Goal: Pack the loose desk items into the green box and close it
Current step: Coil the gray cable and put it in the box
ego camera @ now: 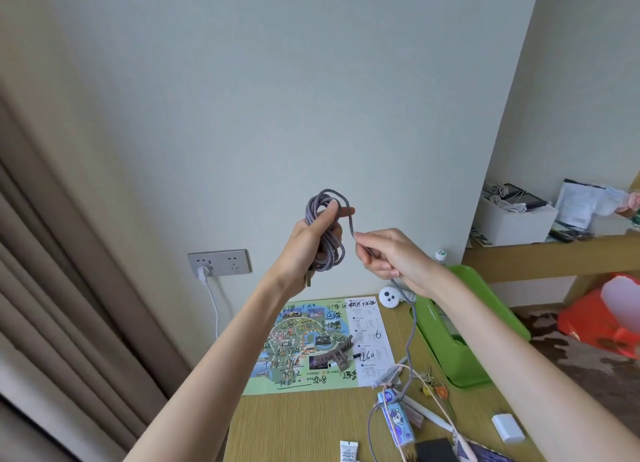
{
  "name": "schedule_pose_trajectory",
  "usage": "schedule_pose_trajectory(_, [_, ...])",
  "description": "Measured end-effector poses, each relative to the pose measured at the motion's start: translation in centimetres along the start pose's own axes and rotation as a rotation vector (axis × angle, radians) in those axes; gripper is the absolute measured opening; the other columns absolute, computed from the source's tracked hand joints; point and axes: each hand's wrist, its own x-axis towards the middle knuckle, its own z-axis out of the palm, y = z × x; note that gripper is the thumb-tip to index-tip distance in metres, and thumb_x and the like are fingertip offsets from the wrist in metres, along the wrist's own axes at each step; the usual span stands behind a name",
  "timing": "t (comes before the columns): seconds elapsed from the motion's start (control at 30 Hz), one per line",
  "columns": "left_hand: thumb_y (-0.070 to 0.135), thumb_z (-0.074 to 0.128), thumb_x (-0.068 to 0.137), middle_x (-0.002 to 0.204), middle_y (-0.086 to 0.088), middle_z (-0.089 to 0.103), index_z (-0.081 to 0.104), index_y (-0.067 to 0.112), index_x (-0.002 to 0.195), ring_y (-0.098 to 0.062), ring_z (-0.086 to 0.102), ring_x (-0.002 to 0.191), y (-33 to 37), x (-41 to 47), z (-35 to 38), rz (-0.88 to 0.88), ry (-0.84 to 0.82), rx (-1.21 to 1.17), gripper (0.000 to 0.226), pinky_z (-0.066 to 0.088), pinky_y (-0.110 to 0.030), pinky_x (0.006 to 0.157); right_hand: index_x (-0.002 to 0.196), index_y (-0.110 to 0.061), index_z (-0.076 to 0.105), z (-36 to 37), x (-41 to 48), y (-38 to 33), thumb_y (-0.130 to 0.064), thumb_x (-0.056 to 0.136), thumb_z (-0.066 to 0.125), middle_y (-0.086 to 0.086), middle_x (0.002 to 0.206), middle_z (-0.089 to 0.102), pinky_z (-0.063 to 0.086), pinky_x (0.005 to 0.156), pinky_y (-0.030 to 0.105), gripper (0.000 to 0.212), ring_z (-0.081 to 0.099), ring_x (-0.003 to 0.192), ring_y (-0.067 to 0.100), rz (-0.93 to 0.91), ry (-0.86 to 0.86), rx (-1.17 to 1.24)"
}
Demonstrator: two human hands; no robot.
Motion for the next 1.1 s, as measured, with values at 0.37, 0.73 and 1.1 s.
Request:
schedule_pose_trajectory(0.37, [0.041, 0.051, 0.097, 0.071, 0.006, 0.055, 0.058, 0.022, 0.072, -0.007, 0.051, 0.057, 0.7, 0.0, 0.6, -0.021, 0.063, 0.025, 0.033, 0.04, -0.019, 0.054, 0.063, -0.013, 0.052, 0.5, -0.3, -0.6, -0.037, 0.099, 0.048, -0.003, 0.046, 0.031, 0.022, 0.039, 0.018, 0.044, 0.022, 0.039, 0.012, -0.006, -0.069, -0.099])
schedule_pose_trajectory(0.73, [0.048, 0.056, 0.09, 0.064, 0.007, 0.055, 0.055, 0.026, 0.064, -0.012, 0.044, 0.057, 0.7, 0.1, -2.4, -0.044, 0.307, 0.042, 0.034, 0.031, -0.028, 0.057, 0.062, -0.013, 0.053, -3.7, -1.9, 4.4, -0.029, 0.082, 0.066, 0.0, 0.05, 0.033, 0.034, 0.049, 0.02, 0.028, 0.035, 0.044, 0.015, 0.167, -0.052, -0.065])
schedule_pose_trajectory(1.1, [0.043, 0.049, 0.097, 0.037, 0.012, 0.033, 0.049, 0.014, 0.067, -0.006, 0.024, 0.035, -3.3, 0.0, -3.1, -0.079, 0.27, 0.478, 0.042, 0.021, -0.016, 0.037, 0.088, -0.002, 0.068, -3.9, -2.3, 2.6, -0.016, 0.097, 0.052, 0.003, 0.061, 0.049, 0.025, 0.051, 0.026, 0.023, 0.033, 0.047, 0.013, 0.029, 0.004, -0.149])
